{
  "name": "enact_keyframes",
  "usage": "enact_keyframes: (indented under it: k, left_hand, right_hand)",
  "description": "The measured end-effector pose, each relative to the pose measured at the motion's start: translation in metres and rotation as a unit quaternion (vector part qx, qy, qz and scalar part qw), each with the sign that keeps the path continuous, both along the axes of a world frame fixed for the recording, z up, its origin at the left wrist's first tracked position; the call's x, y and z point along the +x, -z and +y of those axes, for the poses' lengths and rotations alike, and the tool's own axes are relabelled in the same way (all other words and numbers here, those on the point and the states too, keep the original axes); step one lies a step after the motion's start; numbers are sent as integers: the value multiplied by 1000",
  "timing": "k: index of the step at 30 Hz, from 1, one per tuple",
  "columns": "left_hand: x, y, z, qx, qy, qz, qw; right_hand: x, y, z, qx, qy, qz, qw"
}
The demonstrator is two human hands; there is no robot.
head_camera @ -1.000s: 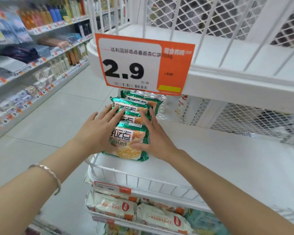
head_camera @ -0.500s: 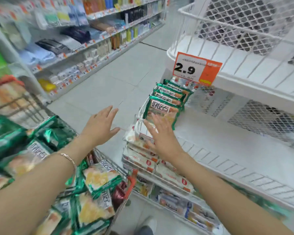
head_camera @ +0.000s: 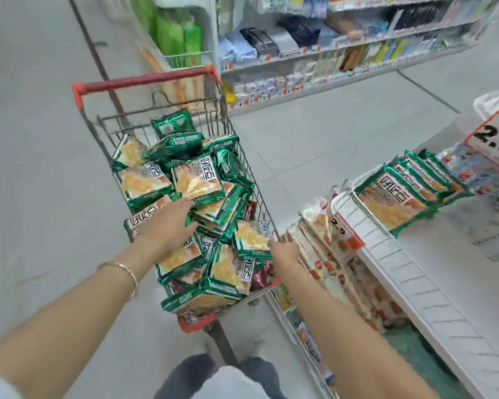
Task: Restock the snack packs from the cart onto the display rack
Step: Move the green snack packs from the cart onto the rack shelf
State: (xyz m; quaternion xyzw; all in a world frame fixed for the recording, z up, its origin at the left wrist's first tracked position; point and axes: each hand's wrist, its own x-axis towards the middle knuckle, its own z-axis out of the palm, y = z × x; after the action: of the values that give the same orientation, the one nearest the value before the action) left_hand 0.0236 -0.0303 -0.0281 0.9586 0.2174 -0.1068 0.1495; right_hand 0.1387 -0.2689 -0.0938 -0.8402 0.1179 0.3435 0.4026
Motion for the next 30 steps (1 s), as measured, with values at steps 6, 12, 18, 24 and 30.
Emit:
enact_keyframes:
  k: [6, 12, 18, 24, 30]
  left_hand:
    - [-34, 8, -21, -2, -64, -9, 998]
    - [-44, 3, -41, -135, -226, -99, 960]
    - [-29, -10, -43, -201, -325, -139, 914]
    - [-10, -44, -47, -576, -371, -122, 718]
    - [-51, -26, -14, -475, -489, -228, 695]
  right_hand:
    - [2, 37, 14, 195, 228, 263, 917]
    - [24, 8, 3, 254, 282, 294, 877]
    - [24, -48, -1, 233, 54, 97, 966]
    - [39, -83, 49, 305, -283, 197, 888]
    - [4, -33, 47, 175, -453, 102, 868]
